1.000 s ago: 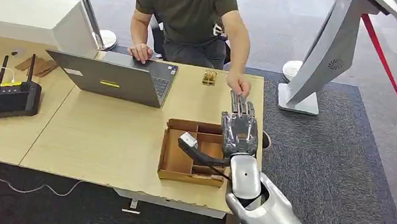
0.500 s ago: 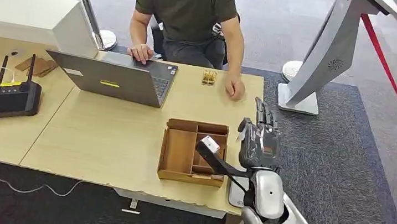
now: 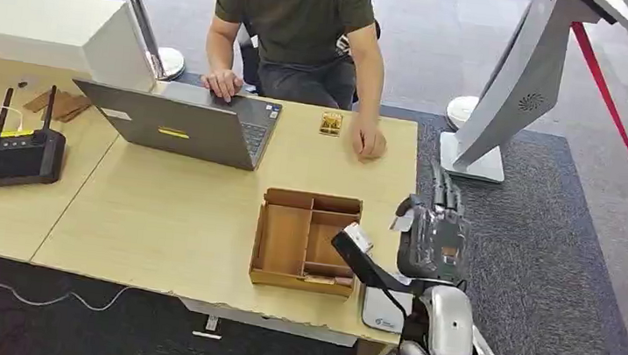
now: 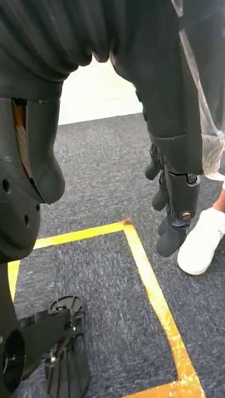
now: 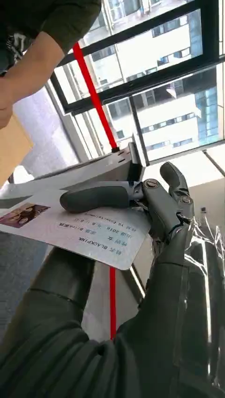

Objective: Pass the card to the sensor for recognition and then transmit it.

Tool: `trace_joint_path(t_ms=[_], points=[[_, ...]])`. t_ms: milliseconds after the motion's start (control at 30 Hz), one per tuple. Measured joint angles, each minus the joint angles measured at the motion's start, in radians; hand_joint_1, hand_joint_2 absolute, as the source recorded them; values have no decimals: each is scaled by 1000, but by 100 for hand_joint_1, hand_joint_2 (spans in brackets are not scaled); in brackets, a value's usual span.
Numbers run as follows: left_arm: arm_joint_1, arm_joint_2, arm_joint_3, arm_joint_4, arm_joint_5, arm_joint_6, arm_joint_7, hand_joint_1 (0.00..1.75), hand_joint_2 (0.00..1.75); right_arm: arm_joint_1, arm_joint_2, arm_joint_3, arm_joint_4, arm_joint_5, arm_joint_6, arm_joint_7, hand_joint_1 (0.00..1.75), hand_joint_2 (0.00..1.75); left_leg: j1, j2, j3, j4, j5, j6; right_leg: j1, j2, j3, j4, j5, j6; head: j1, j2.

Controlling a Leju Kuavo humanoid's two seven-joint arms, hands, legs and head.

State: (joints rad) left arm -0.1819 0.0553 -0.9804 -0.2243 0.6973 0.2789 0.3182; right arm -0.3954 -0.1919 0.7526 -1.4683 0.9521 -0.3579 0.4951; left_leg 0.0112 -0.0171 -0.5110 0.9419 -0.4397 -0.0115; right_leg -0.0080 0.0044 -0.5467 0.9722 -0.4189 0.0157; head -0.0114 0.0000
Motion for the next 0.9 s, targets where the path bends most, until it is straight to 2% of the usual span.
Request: trace_joint_path(t_ms=[133, 333, 567, 900], points=[[21, 10, 18, 0, 37, 13, -28, 0, 175, 47, -24, -14, -15, -85, -40, -59, 175, 175, 0, 0, 0, 0, -1, 0, 0, 0, 0, 0, 0, 0, 0, 0], [71, 19, 60, 0, 106, 45, -72, 0, 175, 96, -27, -11, 4, -194, -82, -157, 175, 175, 0, 0, 0, -1, -1, 0, 0, 0, 0, 0, -1, -1, 0, 0], [91, 22, 100, 0, 139, 68, -75, 0, 175, 132, -9, 1, 44, -242, -97, -202, 175, 175, 0, 0, 0, -1, -1, 0, 0, 0, 0, 0, -1, -1, 0, 0], [94, 22, 127, 0, 166, 89, -66, 0, 175, 157, 20, 31, 113, -284, -97, -229, 175, 175, 0, 0, 0, -1, -1, 0, 0, 0, 0, 0, -1, -1, 0, 0]])
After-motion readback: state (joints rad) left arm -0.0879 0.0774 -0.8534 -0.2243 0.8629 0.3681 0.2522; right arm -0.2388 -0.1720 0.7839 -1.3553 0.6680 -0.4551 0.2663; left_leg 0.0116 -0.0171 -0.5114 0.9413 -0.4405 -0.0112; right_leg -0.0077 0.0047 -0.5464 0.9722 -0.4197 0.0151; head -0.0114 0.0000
